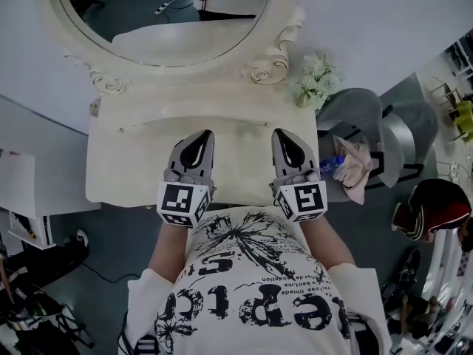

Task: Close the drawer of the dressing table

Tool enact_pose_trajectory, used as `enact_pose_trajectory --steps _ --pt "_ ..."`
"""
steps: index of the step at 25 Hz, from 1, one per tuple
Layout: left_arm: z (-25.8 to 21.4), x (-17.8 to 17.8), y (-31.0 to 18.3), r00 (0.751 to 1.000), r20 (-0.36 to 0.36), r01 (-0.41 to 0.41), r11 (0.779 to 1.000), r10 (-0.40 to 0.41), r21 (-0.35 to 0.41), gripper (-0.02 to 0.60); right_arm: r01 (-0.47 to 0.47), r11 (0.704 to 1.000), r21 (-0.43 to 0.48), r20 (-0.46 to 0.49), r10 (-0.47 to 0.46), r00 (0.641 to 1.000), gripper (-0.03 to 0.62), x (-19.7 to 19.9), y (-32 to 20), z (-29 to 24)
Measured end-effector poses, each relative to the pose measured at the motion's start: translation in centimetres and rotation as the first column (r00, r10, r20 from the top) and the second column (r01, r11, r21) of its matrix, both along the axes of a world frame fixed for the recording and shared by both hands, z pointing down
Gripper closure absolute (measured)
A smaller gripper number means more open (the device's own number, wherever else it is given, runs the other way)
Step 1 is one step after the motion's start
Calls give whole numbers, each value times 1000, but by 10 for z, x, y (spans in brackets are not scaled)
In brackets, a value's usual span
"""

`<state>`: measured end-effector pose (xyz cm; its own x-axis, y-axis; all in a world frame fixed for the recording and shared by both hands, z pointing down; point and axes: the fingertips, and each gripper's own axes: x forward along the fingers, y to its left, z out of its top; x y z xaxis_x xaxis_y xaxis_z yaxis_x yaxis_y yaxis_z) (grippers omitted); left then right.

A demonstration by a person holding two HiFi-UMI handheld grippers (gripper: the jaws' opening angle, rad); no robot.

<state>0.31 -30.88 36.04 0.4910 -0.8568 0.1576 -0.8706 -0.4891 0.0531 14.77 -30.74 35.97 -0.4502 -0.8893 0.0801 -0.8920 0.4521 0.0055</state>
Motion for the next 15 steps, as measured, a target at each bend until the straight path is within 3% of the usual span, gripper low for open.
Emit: enact_pose_trajectory --steps 15 --pt "3 1 3 999 32 -2 1000 2 -1 561 2 1000 -29 3 -2 1000 577 0 1 10"
